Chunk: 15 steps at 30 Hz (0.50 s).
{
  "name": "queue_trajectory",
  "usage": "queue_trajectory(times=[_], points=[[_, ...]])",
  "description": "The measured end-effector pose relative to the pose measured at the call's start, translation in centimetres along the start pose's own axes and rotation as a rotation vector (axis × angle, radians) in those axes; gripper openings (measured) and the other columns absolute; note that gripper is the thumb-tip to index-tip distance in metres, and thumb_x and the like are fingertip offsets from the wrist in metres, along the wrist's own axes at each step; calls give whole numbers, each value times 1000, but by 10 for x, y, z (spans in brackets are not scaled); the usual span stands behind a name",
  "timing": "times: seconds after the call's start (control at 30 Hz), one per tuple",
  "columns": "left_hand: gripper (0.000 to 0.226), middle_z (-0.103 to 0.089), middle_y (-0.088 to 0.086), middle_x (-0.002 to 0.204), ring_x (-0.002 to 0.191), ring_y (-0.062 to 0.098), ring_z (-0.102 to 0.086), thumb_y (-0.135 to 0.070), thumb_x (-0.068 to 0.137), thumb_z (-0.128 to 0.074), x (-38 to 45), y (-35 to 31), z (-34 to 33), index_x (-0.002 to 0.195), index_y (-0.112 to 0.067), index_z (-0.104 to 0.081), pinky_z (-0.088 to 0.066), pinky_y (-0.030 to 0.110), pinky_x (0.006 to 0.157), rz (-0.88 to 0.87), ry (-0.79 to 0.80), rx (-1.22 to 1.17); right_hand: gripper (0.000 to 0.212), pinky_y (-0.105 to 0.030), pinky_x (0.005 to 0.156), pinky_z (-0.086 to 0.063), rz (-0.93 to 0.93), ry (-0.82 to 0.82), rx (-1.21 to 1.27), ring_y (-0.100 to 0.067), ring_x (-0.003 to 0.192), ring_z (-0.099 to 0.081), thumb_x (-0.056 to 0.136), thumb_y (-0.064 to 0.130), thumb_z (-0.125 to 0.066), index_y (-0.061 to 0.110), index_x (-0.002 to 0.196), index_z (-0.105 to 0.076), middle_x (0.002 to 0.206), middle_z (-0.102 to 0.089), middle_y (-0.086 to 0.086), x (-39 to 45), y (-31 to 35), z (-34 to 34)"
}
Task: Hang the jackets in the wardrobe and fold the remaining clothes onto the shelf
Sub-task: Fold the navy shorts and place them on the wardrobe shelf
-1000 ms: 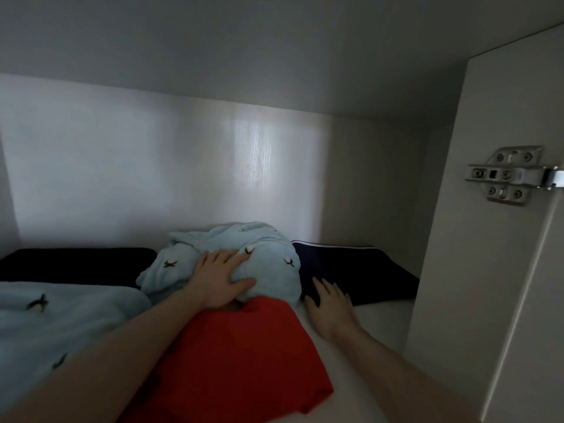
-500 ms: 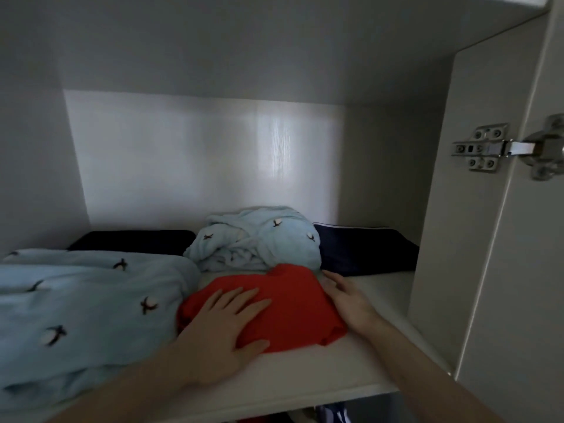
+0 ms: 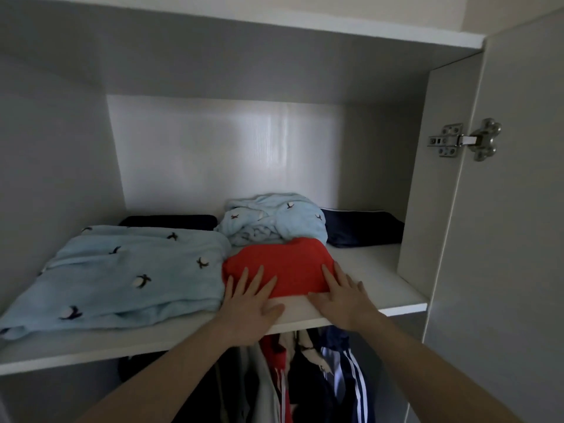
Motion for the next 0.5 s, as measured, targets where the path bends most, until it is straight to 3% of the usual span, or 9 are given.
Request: queue_trajectory(times=[0.1,0.23,0.4,0.5], points=[[70,22,-8,166,154,22,22,-69,100,-12,-32,5,-3,162,-38,1,19,44,123,-27,-11,49,78,-56,125,3,-3,-20,-91,-31,157,5,98,72,-14,32,163,3,170,14,-1,-26,8,-6],[71,13,-8,168,156,23,13,-67,101,-17,-69,7,2,163,-34,-3,20,42,122,-43,-78,116,75,-54,124,9,-2,-1,-104,-29,157,7,101,67,-11,27,164,-4,171,7,-5,-58,19,-11],[66,-1,-11,169,157,18,2,-59,104,-31,-131,4,2,162,-35,-10,16,40,123,-23,-132,-34,73,-53,126,5,65,-77,58,-23,158,3,101,66,-29,28,163,-14,171,-3,1,-111,32,-19],[62,-10,-21,162,155,13,-9,-52,101,-46,-189,3,3,157,-39,-25,9,39,125,3,-209,-194,65,-56,125,-7,195,-188,238,-16,156,-14,100,58,-47,32,158,-32,168,-19,8,-158,52,-19]])
Point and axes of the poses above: each hand's wrist, its own x-axis towards the middle knuckle, its own z-axis out of the back of the hand, y = z × x, the point moved 7 cm from there along x, towards the middle knuckle
